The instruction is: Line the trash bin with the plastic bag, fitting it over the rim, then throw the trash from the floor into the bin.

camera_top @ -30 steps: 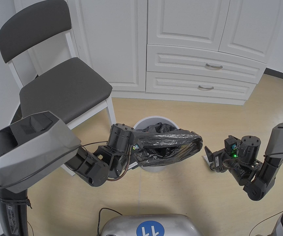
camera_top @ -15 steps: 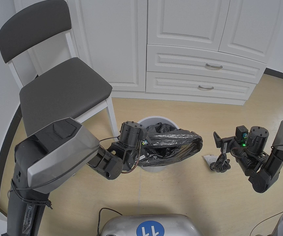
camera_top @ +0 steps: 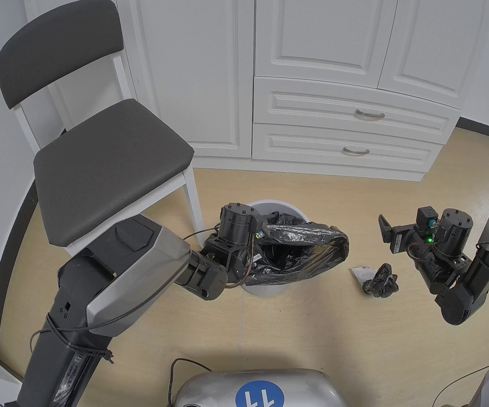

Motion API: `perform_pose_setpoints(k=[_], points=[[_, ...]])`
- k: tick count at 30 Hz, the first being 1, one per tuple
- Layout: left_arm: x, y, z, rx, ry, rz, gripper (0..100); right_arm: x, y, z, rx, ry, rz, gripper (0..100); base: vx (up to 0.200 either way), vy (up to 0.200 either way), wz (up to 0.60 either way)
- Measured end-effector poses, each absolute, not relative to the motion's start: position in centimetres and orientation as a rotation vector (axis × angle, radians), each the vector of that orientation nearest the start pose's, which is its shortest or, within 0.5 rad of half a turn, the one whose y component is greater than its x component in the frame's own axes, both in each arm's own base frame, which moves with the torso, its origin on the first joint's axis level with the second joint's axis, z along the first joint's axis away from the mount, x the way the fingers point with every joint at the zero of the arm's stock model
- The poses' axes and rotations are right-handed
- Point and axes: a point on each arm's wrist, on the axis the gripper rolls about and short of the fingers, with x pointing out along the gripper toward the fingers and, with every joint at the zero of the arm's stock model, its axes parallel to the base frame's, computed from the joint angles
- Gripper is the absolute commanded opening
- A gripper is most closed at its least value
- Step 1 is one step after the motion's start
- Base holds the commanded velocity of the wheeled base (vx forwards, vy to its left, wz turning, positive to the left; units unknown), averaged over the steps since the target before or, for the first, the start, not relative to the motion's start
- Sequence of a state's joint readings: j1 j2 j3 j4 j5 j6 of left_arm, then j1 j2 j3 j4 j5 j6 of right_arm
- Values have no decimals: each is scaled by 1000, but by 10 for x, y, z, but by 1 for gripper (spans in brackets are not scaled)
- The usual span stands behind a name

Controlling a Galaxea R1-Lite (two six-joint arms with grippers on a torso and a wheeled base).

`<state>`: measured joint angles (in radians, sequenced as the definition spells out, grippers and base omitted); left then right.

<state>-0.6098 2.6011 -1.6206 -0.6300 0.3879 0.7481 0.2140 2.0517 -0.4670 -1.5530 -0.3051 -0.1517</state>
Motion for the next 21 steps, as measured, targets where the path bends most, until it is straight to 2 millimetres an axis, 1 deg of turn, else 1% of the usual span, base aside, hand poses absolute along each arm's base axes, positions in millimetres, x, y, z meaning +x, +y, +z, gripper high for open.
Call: perform_pose_setpoints(k=[4, 8, 13, 15, 18, 21], points=[[429, -290, 20, 882, 183, -321, 0, 309, 57, 89, -158, 30, -98, 100, 0, 0, 0], [436, -291, 30, 843, 147, -302, 0, 311, 55, 90, -156, 23, -106, 100, 0, 0, 0], [449, -297, 53, 723, 69, -260, 0, 312, 55, 90, -156, 22, -110, 100, 0, 0, 0], [457, -297, 61, 644, 40, -238, 0, 312, 54, 89, -158, 24, -110, 100, 0, 0, 0], [465, -295, 61, 536, 28, -215, 0, 312, 55, 88, -161, 28, -109, 100, 0, 0, 0], [475, -288, 48, 449, 26, -189, 0, 312, 60, 86, -167, 35, -98, 100, 0, 0, 0]])
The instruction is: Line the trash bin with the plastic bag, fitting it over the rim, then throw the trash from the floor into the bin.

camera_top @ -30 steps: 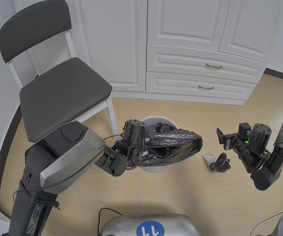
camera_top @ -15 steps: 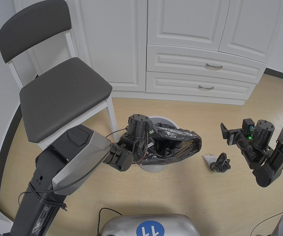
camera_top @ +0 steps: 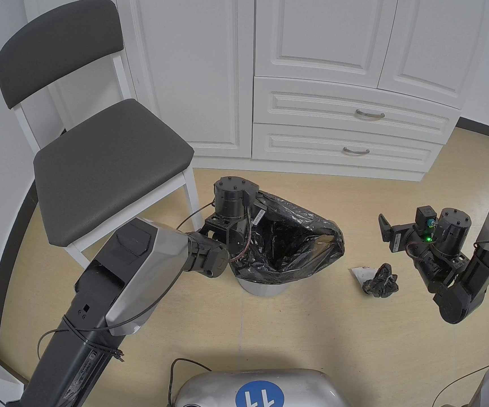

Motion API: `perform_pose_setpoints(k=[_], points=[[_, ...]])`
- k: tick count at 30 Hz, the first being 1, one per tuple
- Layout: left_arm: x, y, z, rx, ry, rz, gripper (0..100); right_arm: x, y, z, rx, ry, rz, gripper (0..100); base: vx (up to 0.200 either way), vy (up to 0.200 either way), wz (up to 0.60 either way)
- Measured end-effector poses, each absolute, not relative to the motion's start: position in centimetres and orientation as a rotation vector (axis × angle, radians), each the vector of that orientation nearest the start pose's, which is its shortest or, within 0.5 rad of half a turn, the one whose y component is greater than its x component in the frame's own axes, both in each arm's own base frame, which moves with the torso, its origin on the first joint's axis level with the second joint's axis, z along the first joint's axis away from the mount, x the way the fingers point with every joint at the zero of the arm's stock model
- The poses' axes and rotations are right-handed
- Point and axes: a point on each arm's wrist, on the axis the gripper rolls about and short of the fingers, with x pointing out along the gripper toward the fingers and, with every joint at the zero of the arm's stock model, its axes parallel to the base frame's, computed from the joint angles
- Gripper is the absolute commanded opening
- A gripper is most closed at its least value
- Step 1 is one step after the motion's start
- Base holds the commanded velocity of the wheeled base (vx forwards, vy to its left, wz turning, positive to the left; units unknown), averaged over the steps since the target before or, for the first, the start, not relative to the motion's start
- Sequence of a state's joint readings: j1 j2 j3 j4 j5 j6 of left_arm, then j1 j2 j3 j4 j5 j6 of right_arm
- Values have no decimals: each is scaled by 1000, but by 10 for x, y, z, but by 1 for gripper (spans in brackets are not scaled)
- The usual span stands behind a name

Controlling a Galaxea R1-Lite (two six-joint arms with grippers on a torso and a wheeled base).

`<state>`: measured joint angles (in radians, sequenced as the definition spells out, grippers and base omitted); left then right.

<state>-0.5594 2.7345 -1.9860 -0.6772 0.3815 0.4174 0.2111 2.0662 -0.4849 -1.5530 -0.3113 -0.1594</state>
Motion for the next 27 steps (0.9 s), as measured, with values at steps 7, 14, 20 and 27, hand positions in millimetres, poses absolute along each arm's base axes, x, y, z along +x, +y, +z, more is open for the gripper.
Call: perform_pose_setpoints(k=[7, 14, 20, 27], points=[[492, -266, 30, 299, -13, -129, 0, 313, 70, 76, -182, 61, -71, 100, 0, 0, 0], [500, -252, 24, 271, 1, -102, 0, 315, 72, 70, -187, 76, -65, 100, 0, 0, 0], [501, -250, 21, 272, 5, -122, 0, 315, 72, 69, -188, 80, -66, 100, 0, 0, 0], [500, -254, 22, 263, -6, -178, 100, 316, 72, 69, -187, 78, -66, 100, 0, 0, 0]])
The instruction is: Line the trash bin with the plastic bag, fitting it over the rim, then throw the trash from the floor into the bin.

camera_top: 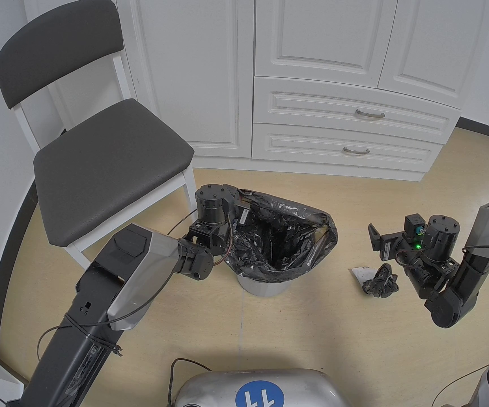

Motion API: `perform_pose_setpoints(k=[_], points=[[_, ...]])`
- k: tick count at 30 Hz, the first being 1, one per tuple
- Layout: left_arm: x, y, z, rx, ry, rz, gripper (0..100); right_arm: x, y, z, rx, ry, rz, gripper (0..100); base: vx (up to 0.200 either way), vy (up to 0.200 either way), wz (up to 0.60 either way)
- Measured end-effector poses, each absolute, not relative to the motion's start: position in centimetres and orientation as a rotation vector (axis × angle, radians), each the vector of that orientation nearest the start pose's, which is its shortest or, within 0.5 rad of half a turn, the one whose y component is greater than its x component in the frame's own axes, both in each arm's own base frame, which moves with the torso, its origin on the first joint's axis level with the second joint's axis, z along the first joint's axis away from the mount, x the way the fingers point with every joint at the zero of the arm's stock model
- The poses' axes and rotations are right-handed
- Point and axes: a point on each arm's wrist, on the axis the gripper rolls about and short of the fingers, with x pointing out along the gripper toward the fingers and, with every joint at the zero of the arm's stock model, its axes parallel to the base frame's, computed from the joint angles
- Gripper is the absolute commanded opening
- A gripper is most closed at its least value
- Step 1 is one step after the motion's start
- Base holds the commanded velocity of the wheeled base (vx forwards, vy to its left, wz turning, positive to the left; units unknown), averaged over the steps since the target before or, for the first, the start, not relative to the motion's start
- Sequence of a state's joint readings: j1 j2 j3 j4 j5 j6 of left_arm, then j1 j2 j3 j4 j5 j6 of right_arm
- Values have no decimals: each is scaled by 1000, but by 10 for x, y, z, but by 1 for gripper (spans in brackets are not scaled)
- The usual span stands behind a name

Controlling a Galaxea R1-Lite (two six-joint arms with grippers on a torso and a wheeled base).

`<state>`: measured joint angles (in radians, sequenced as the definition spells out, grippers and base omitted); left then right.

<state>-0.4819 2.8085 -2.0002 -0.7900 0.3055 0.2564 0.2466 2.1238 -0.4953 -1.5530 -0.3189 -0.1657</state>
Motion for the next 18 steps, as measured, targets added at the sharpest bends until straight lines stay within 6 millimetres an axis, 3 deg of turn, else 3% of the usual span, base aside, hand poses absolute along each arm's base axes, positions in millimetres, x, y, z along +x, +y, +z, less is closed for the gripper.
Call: perform_pose_setpoints(k=[12, 18], points=[[487, -273, 40, 237, -97, -207, 100, 300, 77, 71, -192, 99, -9, 100, 0, 0, 0], [472, -273, 33, 280, -3, -229, 100, 297, 77, 75, -188, 88, -5, 100, 0, 0, 0]])
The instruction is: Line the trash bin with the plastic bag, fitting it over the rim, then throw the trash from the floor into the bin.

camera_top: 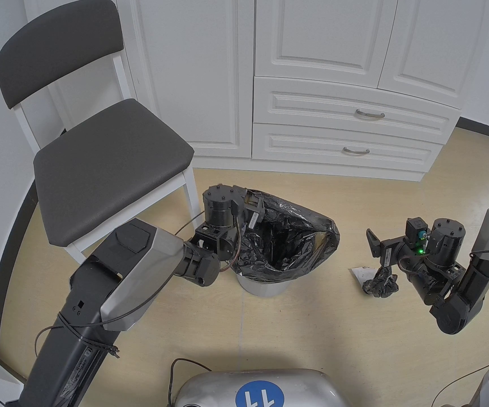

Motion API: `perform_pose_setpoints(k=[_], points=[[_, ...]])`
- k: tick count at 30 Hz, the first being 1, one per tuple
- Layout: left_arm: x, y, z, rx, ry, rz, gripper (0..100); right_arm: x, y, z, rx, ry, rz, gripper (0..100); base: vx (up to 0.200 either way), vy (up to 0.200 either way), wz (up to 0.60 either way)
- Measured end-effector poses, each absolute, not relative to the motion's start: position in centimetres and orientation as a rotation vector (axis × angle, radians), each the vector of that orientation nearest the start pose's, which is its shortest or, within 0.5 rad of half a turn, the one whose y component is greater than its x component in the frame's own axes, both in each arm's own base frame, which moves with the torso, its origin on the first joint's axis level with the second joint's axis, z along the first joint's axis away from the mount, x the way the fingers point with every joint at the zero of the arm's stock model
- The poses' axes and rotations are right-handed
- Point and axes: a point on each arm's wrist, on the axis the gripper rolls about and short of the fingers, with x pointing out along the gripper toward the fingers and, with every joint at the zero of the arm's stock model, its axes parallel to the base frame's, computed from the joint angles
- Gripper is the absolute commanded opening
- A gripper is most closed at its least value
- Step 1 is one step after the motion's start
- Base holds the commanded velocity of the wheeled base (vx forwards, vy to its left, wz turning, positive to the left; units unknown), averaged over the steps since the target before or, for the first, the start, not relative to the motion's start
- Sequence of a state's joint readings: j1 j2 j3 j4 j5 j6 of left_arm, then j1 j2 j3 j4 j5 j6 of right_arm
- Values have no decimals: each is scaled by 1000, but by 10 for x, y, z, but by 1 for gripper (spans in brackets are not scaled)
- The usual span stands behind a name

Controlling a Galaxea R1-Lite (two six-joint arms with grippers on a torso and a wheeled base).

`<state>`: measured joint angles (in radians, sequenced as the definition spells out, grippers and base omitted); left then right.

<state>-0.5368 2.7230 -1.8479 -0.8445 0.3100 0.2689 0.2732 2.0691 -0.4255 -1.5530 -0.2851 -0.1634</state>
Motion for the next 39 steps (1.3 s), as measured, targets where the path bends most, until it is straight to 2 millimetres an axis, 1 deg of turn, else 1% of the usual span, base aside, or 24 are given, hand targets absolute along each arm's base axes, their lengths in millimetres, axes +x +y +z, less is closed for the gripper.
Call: perform_pose_setpoints(k=[2, 4, 7, 10, 11, 13, 14, 15, 17, 19, 22, 23, 26, 31, 35, 37, 39], points=[[462, -273, 27, 309, 62, -249, 100, 297, 77, 76, -186, 84, -4, 100, 0, 0, 0], [450, -270, 23, 338, 143, -265, 100, 296, 77, 77, -183, 81, -3, 100, 0, 0, 0], [430, -259, 25, 345, 253, -273, 100, 296, 76, 78, -180, 77, -2, 100, 0, 0, 0], [405, -255, 42, 310, 316, -288, 100, 295, 78, 78, -179, 77, 2, 100, 0, 0, 0], [400, -254, 46, 303, 324, -289, 100, 296, 78, 78, -179, 77, 3, 100, 0, 0, 0], [382, -248, 63, 274, 344, -292, 100, 295, 81, 78, -178, 77, 12, 100, 0, 0, 0], [378, -248, 66, 270, 347, -294, 100, 295, 82, 78, -178, 76, 14, 100, 0, 0, 0], [369, -248, 73, 259, 349, -303, 100, 296, 84, 77, -179, 76, 21, 100, 0, 0, 0], [352, -246, 87, 242, 351, -320, 100, 296, 91, 77, -179, 70, 38, 100, 0, 0, 0], [339, -241, 99, 227, 353, -325, 100, 299, 99, 78, -180, 56, 59, 100, 0, 0, 0], [322, -235, 114, 190, 349, -330, 100, 311, 115, 82, -187, 21, 90, 100, 0, 0, 0], [320, -235, 117, 177, 347, -330, 100, 314, 118, 83, -192, 23, 96, 100, 0, 0, 0], [314, -231, 125, 120, 357, -316, 100, 330, 137, 85, -207, 32, 130, 100, 0, 0, 0], [308, -231, 128, -1, 411, -290, 100, 354, 161, 87, -167, 47, 159, 100, 0, 0, 0], [317, -237, 130, -86, 412, -265, 100, 363, 177, 77, -106, 92, 176, 100, 0, 0, 0], [325, -240, 131, -114, 397, -239, 100, 366, 182, 67, -93, 154, 174, 100, 0, 0, 0], [334, -243, 127, -128, 388, -198, 100, 370, 187, 60, -76, 217, 168, 100, 0, 0, 0]])
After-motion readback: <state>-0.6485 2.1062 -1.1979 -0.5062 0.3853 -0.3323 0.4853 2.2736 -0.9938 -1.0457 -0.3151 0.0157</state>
